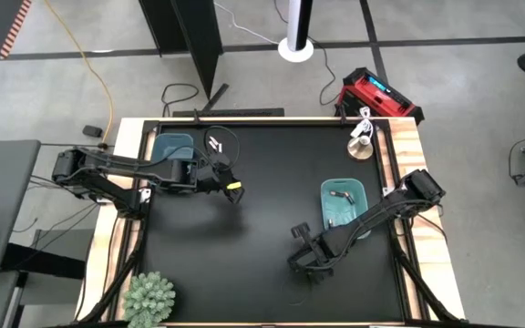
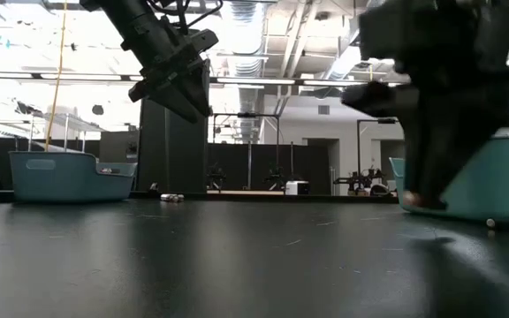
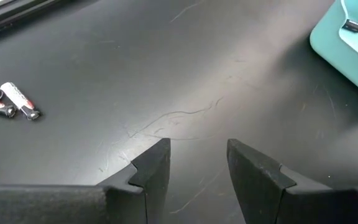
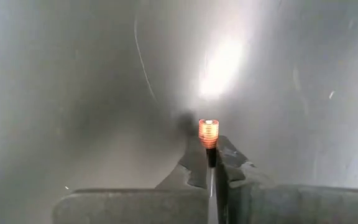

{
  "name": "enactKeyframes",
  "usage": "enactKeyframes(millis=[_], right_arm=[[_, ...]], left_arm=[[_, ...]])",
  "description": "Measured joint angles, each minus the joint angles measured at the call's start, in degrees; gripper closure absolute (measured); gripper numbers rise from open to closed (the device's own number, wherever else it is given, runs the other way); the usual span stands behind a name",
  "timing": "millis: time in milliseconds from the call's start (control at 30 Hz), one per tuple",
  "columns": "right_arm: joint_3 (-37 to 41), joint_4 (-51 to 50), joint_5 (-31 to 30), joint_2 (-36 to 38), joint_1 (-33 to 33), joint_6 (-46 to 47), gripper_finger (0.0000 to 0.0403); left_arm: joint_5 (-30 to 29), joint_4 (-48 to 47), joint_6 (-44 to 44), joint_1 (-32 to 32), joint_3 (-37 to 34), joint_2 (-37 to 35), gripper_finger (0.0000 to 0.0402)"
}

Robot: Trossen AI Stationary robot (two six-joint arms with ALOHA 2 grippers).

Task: Sort batteries
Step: Put the brown battery into the green bin

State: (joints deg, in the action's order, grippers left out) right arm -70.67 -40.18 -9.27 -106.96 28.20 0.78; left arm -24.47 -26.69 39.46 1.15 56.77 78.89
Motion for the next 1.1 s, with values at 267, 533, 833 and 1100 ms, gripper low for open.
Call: enactKeyframes(millis=[267,533,833,1100], right_arm=[[-10.3,-10.8,-7.2,0.2,-0.6,-4.2,0.0399],[-11.5,-12.9,-13.9,11.0,-1.0,-0.6,0.0399],[-8.8,-26.6,-21.1,23.7,-0.9,14.7,0.0399],[12.2,-25.6,-21.2,37.8,-1.0,35.8,0.0399]], left_arm=[[0.0,0.3,0.0,0.0,0.0,0.0,0.0249],[0.0,0.3,-0.6,0.0,0.0,0.0,0.0249],[0.0,0.4,-0.7,0.0,0.0,0.0,0.0249],[0.0,0.4,-0.9,0.0,0.0,0.0,0.0249]])
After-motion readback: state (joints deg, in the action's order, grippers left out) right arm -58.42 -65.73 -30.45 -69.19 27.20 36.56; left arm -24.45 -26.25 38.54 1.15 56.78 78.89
